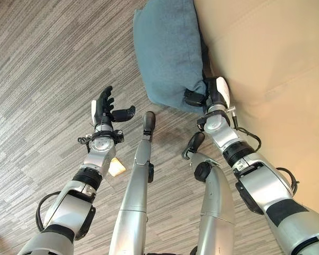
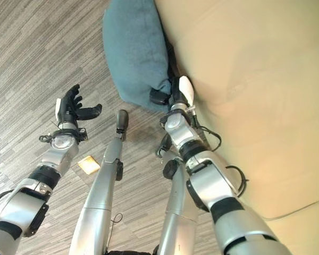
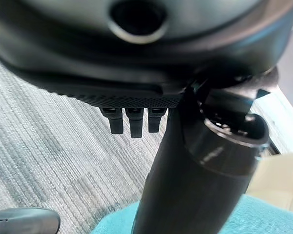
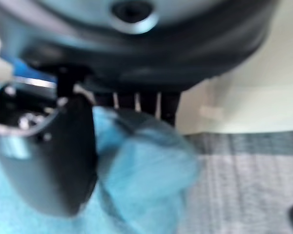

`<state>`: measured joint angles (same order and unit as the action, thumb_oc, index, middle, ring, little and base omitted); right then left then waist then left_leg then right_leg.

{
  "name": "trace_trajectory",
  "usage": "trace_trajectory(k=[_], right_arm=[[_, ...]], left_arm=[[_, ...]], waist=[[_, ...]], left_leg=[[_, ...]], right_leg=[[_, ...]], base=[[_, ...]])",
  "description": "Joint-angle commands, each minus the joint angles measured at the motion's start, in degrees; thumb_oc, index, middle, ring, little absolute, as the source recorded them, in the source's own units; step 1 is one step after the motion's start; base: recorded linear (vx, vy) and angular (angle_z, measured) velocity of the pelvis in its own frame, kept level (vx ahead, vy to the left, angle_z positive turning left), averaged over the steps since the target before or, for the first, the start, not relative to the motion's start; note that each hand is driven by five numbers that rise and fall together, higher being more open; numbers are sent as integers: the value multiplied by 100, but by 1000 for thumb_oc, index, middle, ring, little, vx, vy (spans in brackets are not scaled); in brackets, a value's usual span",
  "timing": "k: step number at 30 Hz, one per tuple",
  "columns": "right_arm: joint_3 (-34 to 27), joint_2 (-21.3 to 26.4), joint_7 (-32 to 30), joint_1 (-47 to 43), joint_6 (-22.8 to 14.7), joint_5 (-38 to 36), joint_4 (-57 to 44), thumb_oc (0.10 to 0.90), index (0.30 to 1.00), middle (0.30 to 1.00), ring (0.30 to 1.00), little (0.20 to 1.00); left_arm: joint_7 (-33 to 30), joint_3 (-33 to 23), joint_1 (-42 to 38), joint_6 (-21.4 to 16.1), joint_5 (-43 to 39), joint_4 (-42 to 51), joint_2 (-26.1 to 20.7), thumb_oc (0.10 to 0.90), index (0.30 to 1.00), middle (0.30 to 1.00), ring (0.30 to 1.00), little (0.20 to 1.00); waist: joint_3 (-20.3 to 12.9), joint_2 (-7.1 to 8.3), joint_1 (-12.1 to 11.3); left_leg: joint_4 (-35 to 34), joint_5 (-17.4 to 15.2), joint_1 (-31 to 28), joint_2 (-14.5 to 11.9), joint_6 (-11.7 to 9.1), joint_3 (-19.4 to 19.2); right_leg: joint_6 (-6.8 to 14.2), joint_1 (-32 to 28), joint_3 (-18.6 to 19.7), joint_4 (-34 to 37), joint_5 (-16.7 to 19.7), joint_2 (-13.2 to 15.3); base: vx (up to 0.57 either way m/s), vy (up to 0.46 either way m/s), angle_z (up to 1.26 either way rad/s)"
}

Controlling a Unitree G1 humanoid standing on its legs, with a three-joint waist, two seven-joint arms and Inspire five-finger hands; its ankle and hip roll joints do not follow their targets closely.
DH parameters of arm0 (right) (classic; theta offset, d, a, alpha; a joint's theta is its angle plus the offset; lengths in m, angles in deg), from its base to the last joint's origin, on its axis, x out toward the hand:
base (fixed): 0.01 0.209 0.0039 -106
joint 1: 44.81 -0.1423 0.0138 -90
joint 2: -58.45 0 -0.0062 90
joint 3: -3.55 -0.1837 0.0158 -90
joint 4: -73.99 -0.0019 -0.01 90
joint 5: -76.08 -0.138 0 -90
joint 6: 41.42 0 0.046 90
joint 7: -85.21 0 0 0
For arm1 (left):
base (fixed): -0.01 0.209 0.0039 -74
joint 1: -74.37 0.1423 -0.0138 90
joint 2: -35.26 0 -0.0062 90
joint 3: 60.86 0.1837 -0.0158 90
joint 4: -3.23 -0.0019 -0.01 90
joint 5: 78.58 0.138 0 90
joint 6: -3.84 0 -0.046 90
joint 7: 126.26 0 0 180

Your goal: Pick up all the scattered cushions and arrange them neatly on the sofa.

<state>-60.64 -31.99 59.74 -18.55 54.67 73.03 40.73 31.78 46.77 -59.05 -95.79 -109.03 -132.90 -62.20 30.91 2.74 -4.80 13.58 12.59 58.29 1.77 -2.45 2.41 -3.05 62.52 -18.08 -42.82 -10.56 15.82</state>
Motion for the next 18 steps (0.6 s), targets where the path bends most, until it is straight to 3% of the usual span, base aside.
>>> trace_trajectory(k=[1, 3, 11, 16, 17, 18], right_arm=[[-54, 70, -57, 145, -431, 132, -601, 400, 300, 300, 300, 300], [-61, 119, -46, 209, -436, 164, -705, 400, 300, 300, 300, 300], [-267, 903, 168, 976, -638, 476, -2290, 400, 300, 300, 300, 300], [-449, 1303, 473, 1671, -770, 562, -3285, 400, 300, 300, 300, 300], [-581, 1489, 597, 1975, -807, 555, -3657, 400, 300, 300, 300, 300], [-579, 1490, 602, 1991, -801, 556, -3667, 400, 300, 300, 300, 300]], left_arm=[[-90, -305, 351, -270, 52, 434, 44, 800, 900, 900, 900, 900], [-83, -343, 396, -270, 59, 481, 40, 800, 900, 900, 900, 900], [56, -755, 875, -270, 102, 1095, -75, 800, 900, 900, 900, 900], [183, -955, 1423, -250, 69, 1508, -79, 800, 900, 900, 900, 900], [258, -1047, 1664, -255, -17, 1659, -90, 800, 900, 900, 900, 900], [257, -1046, 1676, -252, -18, 1659, -87, 800, 900, 900, 900, 900]], waist=[[-112, -131, -6], [-112, -98, 4], [-117, 329, 131], [-441, 505, 225], [-588, 545, 259], [-615, 542, 259]], left_leg=[[163, -1361, -656, 212, 370, -275], [111, -1352, -737, 183, 356, -276], [-279, -1336, -2025, -55, 179, -360], [-527, -1382, -2809, -161, 129, -476], [-625, -1241, -3011, -184, 153, -556], [-648, -1374, -3099, -194, 113, -504]], right_leg=[[658, -716, 525, 940, 42, -303], [666, -803, 508, 1017, 66, -328], [771, -2166, 241, 1839, 378, -487], [825, -3067, 151, 2461, 525, -613], [780, -3348, 47, 2719, 696, -639], [832, -3408, 113, 2701, 568, -667]], base=[[-29, -30, 2], [-34, -25, 6], [-52, -26, -6], [6, 5, -21], [43, 8, -22], [-37, 17, -25]])
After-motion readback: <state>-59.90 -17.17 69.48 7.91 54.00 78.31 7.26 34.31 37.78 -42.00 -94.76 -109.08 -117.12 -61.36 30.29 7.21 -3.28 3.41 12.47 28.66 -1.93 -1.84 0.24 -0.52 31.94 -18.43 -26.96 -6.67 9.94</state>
